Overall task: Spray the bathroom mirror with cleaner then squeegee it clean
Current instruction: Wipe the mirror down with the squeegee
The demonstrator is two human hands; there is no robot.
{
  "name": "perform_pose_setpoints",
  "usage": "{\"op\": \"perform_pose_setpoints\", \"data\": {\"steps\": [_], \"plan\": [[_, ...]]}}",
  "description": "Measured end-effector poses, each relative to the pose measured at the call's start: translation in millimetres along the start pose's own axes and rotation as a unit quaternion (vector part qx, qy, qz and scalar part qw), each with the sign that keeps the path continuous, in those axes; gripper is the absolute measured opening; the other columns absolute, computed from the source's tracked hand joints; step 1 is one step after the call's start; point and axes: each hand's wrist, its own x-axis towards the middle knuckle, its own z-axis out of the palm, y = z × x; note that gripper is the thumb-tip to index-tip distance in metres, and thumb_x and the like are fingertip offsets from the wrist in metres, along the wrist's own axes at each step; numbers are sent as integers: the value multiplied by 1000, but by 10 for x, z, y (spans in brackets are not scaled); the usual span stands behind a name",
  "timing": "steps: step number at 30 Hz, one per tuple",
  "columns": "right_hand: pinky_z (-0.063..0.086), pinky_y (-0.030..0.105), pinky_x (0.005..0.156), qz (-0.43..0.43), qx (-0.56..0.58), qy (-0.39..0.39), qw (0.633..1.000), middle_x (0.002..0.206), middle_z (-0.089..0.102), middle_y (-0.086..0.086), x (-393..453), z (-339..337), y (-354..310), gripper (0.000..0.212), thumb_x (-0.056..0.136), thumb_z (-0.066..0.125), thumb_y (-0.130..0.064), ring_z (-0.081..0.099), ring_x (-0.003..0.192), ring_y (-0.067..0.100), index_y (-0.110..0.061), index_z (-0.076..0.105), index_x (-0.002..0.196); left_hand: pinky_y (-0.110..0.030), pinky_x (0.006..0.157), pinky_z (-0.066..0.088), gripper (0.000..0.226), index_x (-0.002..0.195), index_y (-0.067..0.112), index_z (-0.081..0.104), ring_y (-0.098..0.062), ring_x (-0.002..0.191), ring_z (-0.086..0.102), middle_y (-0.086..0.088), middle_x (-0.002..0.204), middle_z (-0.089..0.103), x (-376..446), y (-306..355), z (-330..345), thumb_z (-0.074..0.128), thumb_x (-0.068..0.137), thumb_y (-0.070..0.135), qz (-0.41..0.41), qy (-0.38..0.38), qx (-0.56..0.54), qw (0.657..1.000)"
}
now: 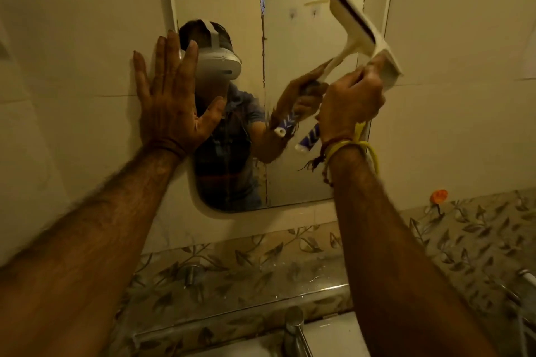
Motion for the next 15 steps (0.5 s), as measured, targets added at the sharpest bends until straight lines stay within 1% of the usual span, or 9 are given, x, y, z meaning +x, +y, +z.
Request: {"op": "perform_pose_setpoints", "data": {"steps": [1, 3, 4, 5, 6, 8, 10, 12, 15], "plan": [[25, -12, 45, -4, -3, 6, 1000, 60, 33, -24, -50, -31, -35, 42, 99, 46, -3, 44, 71, -34, 8, 45, 139, -64, 122, 5, 84, 160, 8, 22, -36, 156, 17, -24, 166, 19, -2, 5, -6, 46, 99, 60, -1, -2, 1, 1000], [27, -11, 45, -33, -17, -12, 999, 61, 31, -25, -371, -114, 73, 46, 98, 47, -1, 49, 60, -27, 8, 39, 143, -64, 123, 5, 83, 160, 8, 23, -36, 156, 17, -24, 166, 20, -4, 14, -16, 46, 99, 59, -2, -3, -1, 1000], [31, -7, 45, -38, -31, -39, 998, 59, 33, -22, -613, -181, 153, 49, 99, 45, -5, 51, 52, -16, 3, 35, 147, -64, 123, 5, 83, 160, 8, 23, -36, 156, 17, -23, 166, 20, -6, 17, -20, 46, 99, 59, -3, -2, -1, 1000], [34, -2, 45, -35, -40, -73, 996, 58, 37, -16, -854, -264, 215, 52, 100, 44, -9, 48, 46, -4, -3, 30, 150, -64, 123, 6, 83, 160, 8, 23, -35, 156, 17, -23, 166, 20, -10, 18, -23, 45, 99, 60, -3, -1, -1, 1000], [35, 2, 44, -28, -46, -102, 993, 59, 42, -10, -1043, -331, 239, 54, 100, 44, -13, 42, 46, 0, -8, 28, 152, -65, 123, 7, 83, 160, 8, 23, -35, 156, 17, -23, 166, 20, -13, 19, -23, 44, 100, 60, -4, 0, 0, 1000], [34, 4, 42, -24, -52, -113, 992, 60, 48, -5, -1114, -346, 215, 55, 100, 44, -15, 40, 47, 1, -12, 28, 152, -65, 122, 8, 83, 160, 8, 23, -35, 156, 18, -22, 166, 20, -11, 17, -20, 43, 100, 61, -5, 1, -3, 1000], [35, 2, 40, -16, -37, -91, 995, 56, 44, -10, -856, -255, 110, 52, 101, 43, -14, 45, 42, 1, -9, 30, 151, -66, 122, 9, 82, 160, 9, 23, -35, 156, 18, -22, 166, 21, -10, 17, -17, 45, 100, 60, -4, 3, -10, 1000], [33, -1, 39, 16, -23, -57, 998, 53, 39, -14, -529, -172, -9, 49, 101, 42, -13, 52, 47, -9, -6, 34, 149, -67, 122, 10, 82, 160, 9, 23, -35, 156, 19, -22, 166, 21, -5, 10, -17, 47, 99, 59, -4, 6, -18, 1000], [34, 2, 40, 13, -53, -66, 996, 53, 36, -15, -556, -222, -33, 49, 102, 41, -13, 41, 38, 1, -7, 33, 150, -66, 122, 8, 81, 160, 8, 24, -36, 155, 19, -23, 166, 21, -1, 9, -29, 48, 99, 56, -1, 7, -27, 1000]]}}
